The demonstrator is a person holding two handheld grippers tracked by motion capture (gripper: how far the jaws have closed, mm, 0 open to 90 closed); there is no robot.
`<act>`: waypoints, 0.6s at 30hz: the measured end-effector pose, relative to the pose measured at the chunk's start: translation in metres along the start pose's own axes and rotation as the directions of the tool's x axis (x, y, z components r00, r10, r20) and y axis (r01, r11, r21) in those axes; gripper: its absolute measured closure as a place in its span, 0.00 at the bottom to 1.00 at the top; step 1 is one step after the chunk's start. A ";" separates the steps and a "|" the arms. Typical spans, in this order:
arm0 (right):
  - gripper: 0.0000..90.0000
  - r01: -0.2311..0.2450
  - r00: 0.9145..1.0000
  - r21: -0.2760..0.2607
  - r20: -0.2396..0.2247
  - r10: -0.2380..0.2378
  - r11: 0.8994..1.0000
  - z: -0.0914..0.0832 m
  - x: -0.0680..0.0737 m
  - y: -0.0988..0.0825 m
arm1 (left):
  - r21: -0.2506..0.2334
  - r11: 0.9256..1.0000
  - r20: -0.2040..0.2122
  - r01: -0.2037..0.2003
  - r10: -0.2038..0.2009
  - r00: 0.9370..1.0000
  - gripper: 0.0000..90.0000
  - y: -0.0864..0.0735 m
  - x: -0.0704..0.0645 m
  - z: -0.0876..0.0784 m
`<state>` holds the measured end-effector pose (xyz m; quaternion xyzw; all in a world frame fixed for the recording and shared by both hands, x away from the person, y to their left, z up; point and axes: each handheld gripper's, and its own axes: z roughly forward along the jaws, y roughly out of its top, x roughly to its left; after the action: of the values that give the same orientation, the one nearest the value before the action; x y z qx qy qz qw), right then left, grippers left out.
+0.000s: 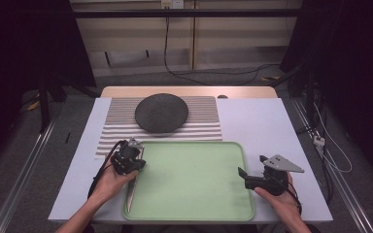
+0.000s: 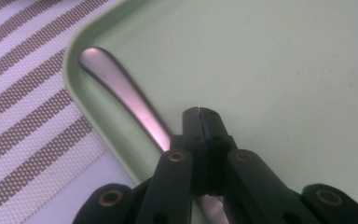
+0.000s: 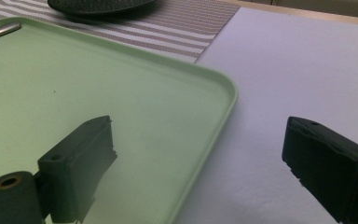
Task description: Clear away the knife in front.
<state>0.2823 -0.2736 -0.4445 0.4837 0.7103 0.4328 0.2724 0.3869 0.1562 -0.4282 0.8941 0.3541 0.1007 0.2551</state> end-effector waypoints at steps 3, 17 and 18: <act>0.10 0.000 1.000 0.000 0.000 0.000 1.000 0.000 0.000 0.000 | -0.067 0.998 0.004 0.020 -0.020 1.000 0.89 0.000 0.002 -0.007; 0.10 0.000 1.000 0.002 0.001 0.000 1.000 0.001 0.000 0.000 | -0.233 0.971 -0.055 0.051 -0.066 0.996 0.11 0.002 0.005 -0.026; 0.10 0.000 1.000 0.001 0.001 0.000 1.000 0.001 0.000 0.000 | -0.263 0.963 -0.047 0.059 -0.074 0.996 0.11 -0.002 0.001 -0.030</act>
<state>0.2826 -0.2729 -0.4447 0.4842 0.7104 0.4320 0.2724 0.3754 0.1698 -0.4035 0.8371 0.3745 0.1629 0.3639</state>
